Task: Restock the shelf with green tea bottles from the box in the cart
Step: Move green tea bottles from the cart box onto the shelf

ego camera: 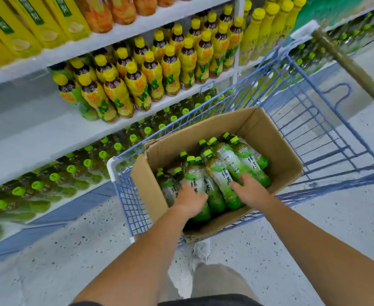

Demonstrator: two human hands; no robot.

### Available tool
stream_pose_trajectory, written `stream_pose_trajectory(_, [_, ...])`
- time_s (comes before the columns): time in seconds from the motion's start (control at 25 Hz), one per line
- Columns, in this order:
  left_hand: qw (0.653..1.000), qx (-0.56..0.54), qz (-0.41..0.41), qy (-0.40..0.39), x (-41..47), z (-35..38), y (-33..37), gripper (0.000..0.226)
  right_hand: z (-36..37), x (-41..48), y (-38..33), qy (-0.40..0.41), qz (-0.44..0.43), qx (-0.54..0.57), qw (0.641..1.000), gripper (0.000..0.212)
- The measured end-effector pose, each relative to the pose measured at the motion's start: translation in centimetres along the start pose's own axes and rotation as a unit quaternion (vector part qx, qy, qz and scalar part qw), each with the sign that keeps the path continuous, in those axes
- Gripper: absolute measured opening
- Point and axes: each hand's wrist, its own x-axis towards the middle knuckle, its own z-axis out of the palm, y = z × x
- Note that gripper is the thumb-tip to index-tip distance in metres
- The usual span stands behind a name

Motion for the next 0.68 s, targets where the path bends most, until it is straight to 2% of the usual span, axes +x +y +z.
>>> stream_pose_trajectory(0.16, [0.997,-0.038,-0.046,0.047,2.1,1.6,-0.4,0.076,1.0,3.1,0.4,-0.024,-0.013,-0.022,0.999,0.034])
stream_pose_trajectory(0.24, [0.995,-0.049,-0.063,0.057,3.3,1.8,-0.6,0.072,1.1,4.2,0.1,-0.013,-0.011,-0.058,0.998,0.037])
stream_pose_trajectory(0.32, [0.993,-0.046,-0.079,0.071,4.3,2.1,-0.5,0.070,1.0,5.0,-0.1,-0.004,-0.002,-0.094,0.996,0.056])
stream_pose_trajectory(0.4, [0.992,-0.055,-0.070,0.087,4.9,2.8,-0.7,0.058,1.4,5.2,-0.3,0.010,0.004,-0.128,0.992,0.068])
stream_pose_trajectory(0.48, [0.991,-0.068,-0.057,0.096,5.2,3.3,-0.8,0.039,2.1,5.3,-0.9,-0.004,0.008,-0.157,0.988,0.064])
stream_pose_trajectory(0.52, [0.991,-0.074,-0.055,0.095,5.3,3.3,-0.9,0.032,2.2,5.4,-1.1,-0.017,0.004,-0.162,0.987,0.050])
stream_pose_trajectory(0.6, [0.992,-0.077,-0.049,0.084,5.0,3.0,-1.0,0.028,2.2,5.2,-1.4,-0.029,0.007,-0.121,0.992,0.033])
stream_pose_trajectory(0.68, [0.995,-0.063,-0.036,0.067,3.8,2.4,-1.0,0.039,2.0,4.5,-1.6,-0.026,0.025,-0.028,0.999,0.031])
